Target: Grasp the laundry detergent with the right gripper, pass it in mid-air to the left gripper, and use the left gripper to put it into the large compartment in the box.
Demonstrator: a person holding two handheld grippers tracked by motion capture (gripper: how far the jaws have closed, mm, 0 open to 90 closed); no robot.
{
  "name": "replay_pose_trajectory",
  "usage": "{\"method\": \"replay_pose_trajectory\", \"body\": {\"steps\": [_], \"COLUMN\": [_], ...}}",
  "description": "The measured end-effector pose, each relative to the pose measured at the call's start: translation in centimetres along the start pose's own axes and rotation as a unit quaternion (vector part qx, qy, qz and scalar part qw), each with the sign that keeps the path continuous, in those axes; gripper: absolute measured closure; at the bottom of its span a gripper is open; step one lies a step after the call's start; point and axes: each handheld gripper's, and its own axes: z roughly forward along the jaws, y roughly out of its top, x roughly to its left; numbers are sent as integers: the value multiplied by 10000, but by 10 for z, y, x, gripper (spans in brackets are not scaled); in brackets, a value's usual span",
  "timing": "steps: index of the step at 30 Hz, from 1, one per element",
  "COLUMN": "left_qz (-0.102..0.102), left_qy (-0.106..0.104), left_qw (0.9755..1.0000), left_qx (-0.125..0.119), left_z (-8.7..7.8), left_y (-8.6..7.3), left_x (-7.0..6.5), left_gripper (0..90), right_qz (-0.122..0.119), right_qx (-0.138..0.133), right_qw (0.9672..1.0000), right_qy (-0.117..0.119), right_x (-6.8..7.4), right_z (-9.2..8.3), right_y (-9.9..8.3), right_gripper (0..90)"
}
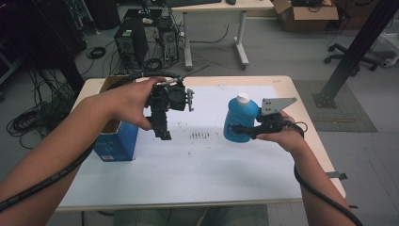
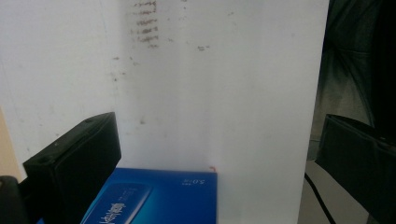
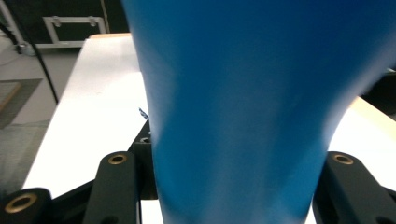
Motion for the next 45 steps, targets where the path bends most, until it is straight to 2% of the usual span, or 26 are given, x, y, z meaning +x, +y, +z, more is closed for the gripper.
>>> {"method": "replay_pose_trajectory", "body": {"steps": [2,13,24,27,45], "left_qz": [9,77,47,119,170], "left_qy": [3,-38,-120,-133,-199], "left_qw": [10000,9999,9999,9998,9996], "left_qx": [0,-61,-81,-46,-64], "left_z": [-1,-1,4,6,16], "left_y": [1,7,7,10,18], "left_x": [0,-2,-4,-4,-5], "left_gripper": [2,2,2,2,2], "right_qz": [-41,-121,-255,-286,-414], "right_qx": [-5,-16,-95,-86,-122], "right_qw": [9999,9989,9966,9955,9925], "right_qy": [132,446,783,897,1140], "right_x": [3,11,23,27,38], "right_z": [5,27,60,71,108], "right_y": [-1,-8,-8,-9,-3], "right_gripper": [459,457,458,457,456]}}
